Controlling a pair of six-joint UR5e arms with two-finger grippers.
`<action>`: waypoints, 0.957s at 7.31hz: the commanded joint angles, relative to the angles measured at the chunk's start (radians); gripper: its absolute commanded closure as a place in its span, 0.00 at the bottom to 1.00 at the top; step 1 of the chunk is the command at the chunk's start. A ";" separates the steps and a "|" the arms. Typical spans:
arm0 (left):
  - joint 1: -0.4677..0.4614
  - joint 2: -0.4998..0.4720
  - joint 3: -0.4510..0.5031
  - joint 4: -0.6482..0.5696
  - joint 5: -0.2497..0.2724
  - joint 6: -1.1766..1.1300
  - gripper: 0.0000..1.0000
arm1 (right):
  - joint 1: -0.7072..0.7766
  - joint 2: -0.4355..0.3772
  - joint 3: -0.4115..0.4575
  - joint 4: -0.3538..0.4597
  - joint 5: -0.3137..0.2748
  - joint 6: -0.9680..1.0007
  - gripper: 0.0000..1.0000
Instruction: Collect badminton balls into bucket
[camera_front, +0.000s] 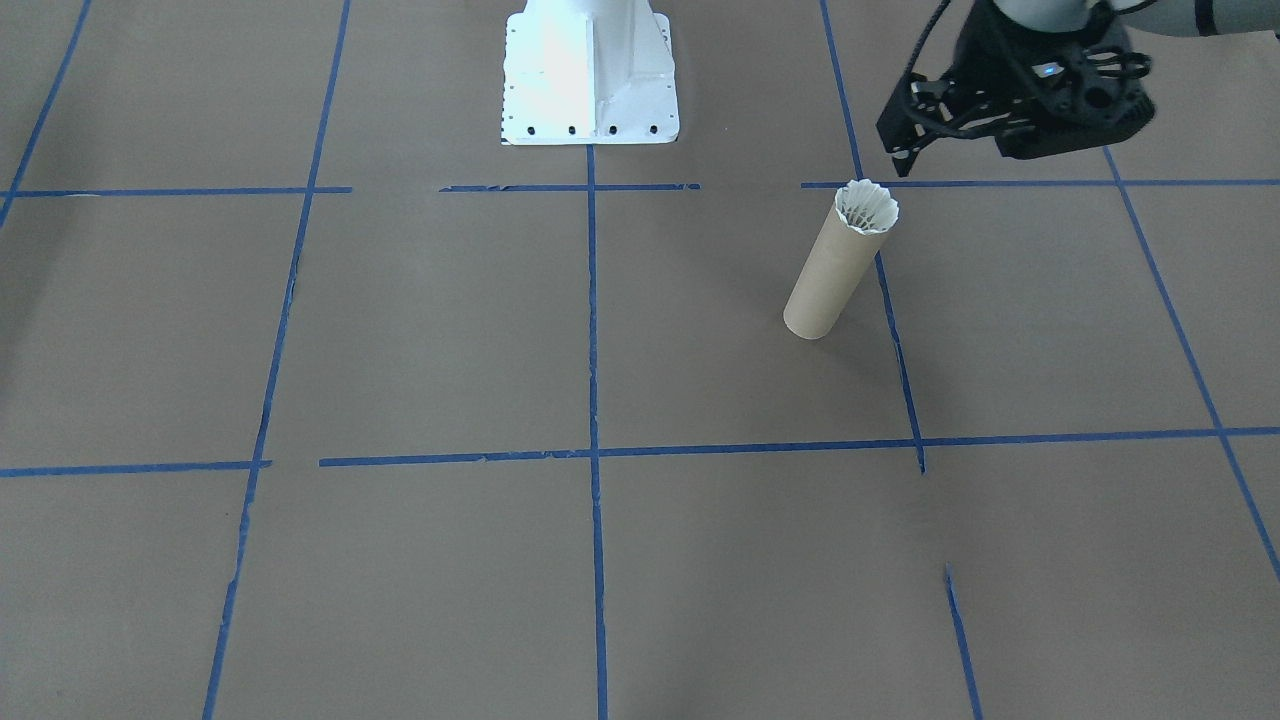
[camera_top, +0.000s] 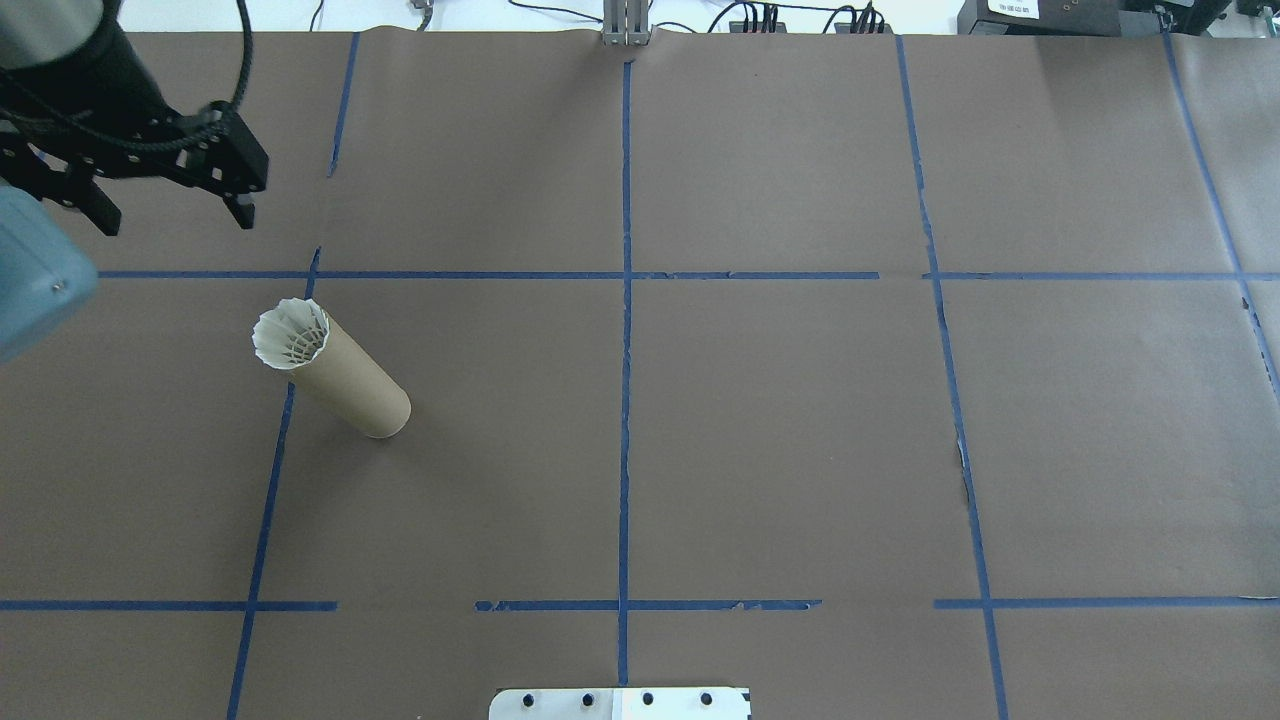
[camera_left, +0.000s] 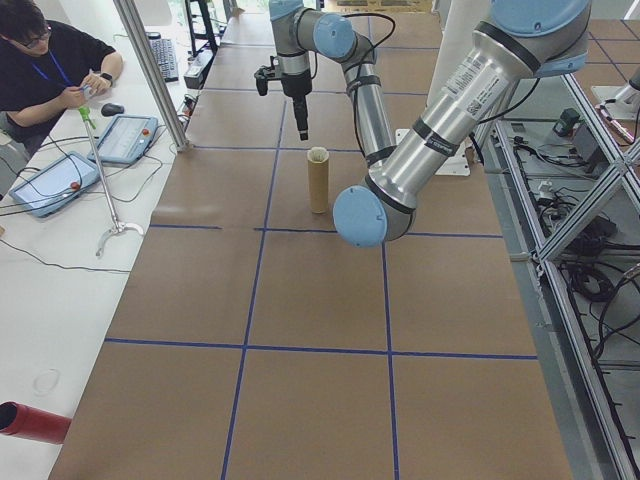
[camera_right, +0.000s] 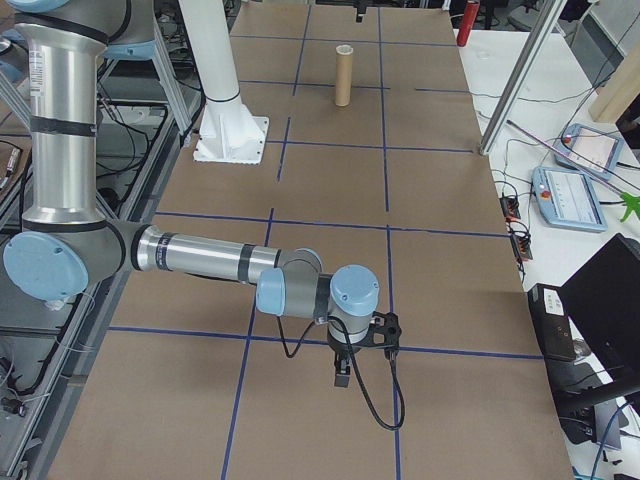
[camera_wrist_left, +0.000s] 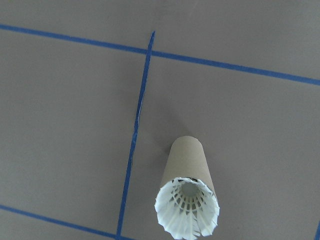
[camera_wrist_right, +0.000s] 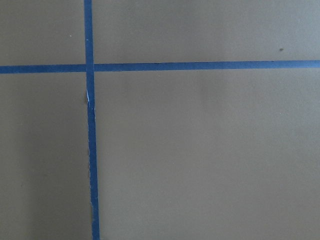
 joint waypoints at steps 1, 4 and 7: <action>-0.182 0.151 0.022 -0.085 -0.001 0.393 0.00 | 0.000 0.000 0.000 0.000 0.000 0.000 0.00; -0.310 0.419 0.135 -0.407 -0.015 0.541 0.00 | 0.000 0.000 -0.002 0.000 0.000 0.000 0.00; -0.410 0.600 0.337 -0.694 -0.140 0.544 0.00 | 0.000 0.000 -0.002 0.000 0.000 0.000 0.00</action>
